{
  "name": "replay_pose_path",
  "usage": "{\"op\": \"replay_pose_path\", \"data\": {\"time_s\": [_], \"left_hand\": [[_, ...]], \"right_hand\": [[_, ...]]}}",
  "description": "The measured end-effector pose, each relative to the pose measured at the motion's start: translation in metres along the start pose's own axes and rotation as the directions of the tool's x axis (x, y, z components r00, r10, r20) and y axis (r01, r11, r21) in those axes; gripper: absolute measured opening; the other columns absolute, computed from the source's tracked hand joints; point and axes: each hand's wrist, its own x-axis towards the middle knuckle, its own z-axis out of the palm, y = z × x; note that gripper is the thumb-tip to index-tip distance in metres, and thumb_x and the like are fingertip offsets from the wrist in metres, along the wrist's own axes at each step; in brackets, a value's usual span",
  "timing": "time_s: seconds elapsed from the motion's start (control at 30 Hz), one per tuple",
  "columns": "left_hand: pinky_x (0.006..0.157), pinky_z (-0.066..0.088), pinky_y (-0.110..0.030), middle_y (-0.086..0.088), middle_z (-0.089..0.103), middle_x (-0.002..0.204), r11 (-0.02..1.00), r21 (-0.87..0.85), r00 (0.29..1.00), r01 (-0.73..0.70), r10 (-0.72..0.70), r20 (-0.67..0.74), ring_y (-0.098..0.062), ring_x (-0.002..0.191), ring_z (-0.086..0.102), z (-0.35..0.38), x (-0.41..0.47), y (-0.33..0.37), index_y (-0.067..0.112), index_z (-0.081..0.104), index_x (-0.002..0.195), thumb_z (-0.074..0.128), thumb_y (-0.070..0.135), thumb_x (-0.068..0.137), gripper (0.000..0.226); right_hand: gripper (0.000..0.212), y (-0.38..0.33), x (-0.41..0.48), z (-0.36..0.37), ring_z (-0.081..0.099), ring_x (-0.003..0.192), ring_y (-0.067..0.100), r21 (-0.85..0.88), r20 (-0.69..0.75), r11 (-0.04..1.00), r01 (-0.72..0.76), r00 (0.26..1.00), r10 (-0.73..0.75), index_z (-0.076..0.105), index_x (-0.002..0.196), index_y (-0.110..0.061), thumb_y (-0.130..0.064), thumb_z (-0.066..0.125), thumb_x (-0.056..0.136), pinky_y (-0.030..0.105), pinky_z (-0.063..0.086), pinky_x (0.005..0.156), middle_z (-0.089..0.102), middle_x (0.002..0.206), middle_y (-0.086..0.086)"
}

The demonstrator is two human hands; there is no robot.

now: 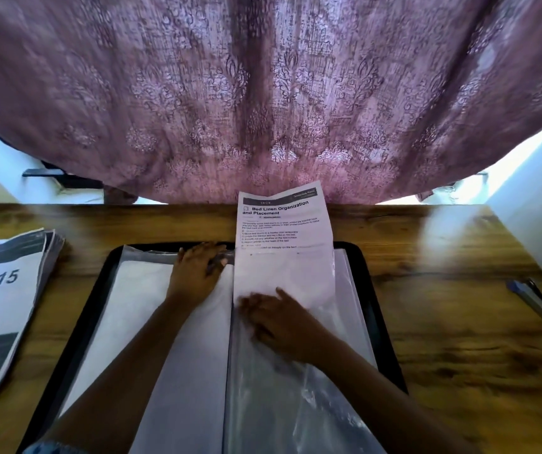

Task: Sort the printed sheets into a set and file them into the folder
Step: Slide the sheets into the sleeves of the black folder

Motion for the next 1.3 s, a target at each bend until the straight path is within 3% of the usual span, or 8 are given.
{"op": "replay_pose_path", "data": {"time_s": [0.23,0.4,0.6,0.87,0.97,1.03,1.23,1.3], "left_hand": [[0.118,0.004,-0.045,0.003,0.016,0.160,0.972,0.072,0.944,-0.224,0.198,0.264,-0.018,0.148,0.011,-0.001,-0.012,0.034,0.034,0.025,0.150,0.004,0.078,0.083,0.083],[0.118,0.001,-0.048,0.004,0.002,0.162,0.954,0.230,0.929,-0.190,0.100,0.356,-0.018,0.149,-0.002,0.008,-0.018,0.040,0.035,0.009,0.153,-0.019,0.081,0.070,0.098],[0.118,0.008,-0.047,0.005,0.006,0.162,0.952,0.260,0.939,-0.164,0.069,0.337,-0.018,0.149,0.003,0.007,-0.017,0.041,0.036,0.012,0.153,-0.008,0.067,0.078,0.083],[0.119,0.009,-0.047,0.006,0.011,0.161,0.970,0.209,0.949,-0.127,0.057,0.311,-0.017,0.149,0.005,0.006,-0.022,0.047,0.030,0.015,0.153,-0.006,0.066,0.080,0.084],[0.119,0.008,-0.044,0.006,0.013,0.161,0.968,0.220,0.957,-0.122,0.055,0.286,-0.016,0.149,0.006,0.009,-0.022,0.044,0.031,0.016,0.153,-0.003,0.065,0.083,0.080],[0.118,0.007,-0.045,0.007,0.014,0.160,0.969,0.218,0.957,-0.114,0.049,0.285,-0.015,0.149,0.006,0.011,-0.022,0.044,0.032,0.016,0.153,-0.001,0.065,0.083,0.079],[0.117,0.004,-0.048,0.005,0.015,0.161,0.974,0.221,0.969,-0.050,-0.006,0.249,-0.017,0.149,0.007,0.012,-0.023,0.044,0.028,0.017,0.153,0.000,0.063,0.085,0.078],[0.117,0.001,-0.047,0.006,0.012,0.161,0.975,0.220,0.964,-0.034,-0.026,0.266,-0.017,0.149,0.004,0.013,-0.022,0.043,0.029,0.014,0.153,-0.001,0.063,0.083,0.079]], "right_hand": [[0.119,0.029,-0.022,-0.005,0.001,0.147,0.010,-0.007,0.067,0.871,-0.490,0.869,0.490,0.005,0.152,-0.026,-0.082,-0.031,0.054,0.043,0.005,0.117,0.001,0.160,-0.008],[0.129,0.047,-0.044,-0.005,0.002,0.148,0.019,0.031,-0.055,0.619,-0.785,0.617,0.785,0.006,0.151,-0.009,-0.082,-0.033,0.052,0.046,-0.001,0.116,0.006,0.160,0.007],[0.083,0.008,0.023,0.013,0.005,0.147,0.015,0.035,-0.043,0.888,-0.459,0.887,0.460,0.012,0.152,-0.021,-0.062,-0.001,0.082,0.045,0.004,0.116,0.008,0.160,0.000],[0.080,0.062,-0.046,0.007,-0.003,0.147,0.021,0.068,-0.100,0.519,-0.852,0.512,0.853,-0.002,0.151,-0.009,-0.063,0.014,0.094,0.047,-0.007,0.117,-0.002,0.160,0.009],[0.076,0.029,-0.021,0.009,0.002,0.147,0.018,0.083,-0.249,0.759,-0.645,0.724,0.643,0.010,0.153,-0.014,-0.060,0.021,0.093,0.047,-0.003,0.116,0.003,0.160,0.005],[0.072,0.012,-0.010,0.020,-0.002,0.147,0.013,0.033,-0.148,0.892,-0.450,0.881,0.450,0.007,0.152,-0.025,-0.061,0.014,0.090,0.050,0.000,0.118,-0.005,0.157,-0.005],[0.076,0.069,-0.006,0.013,0.002,0.148,0.021,0.024,-0.159,0.650,-0.760,0.639,0.753,0.006,0.152,-0.009,-0.059,0.020,0.096,0.051,-0.001,0.115,0.006,0.160,0.008],[0.071,0.096,0.021,-0.004,0.008,0.147,0.026,-0.014,-0.207,0.678,-0.735,0.666,0.717,0.015,0.150,-0.003,-0.050,0.029,0.099,0.053,0.004,0.115,0.013,0.158,0.015]]}}
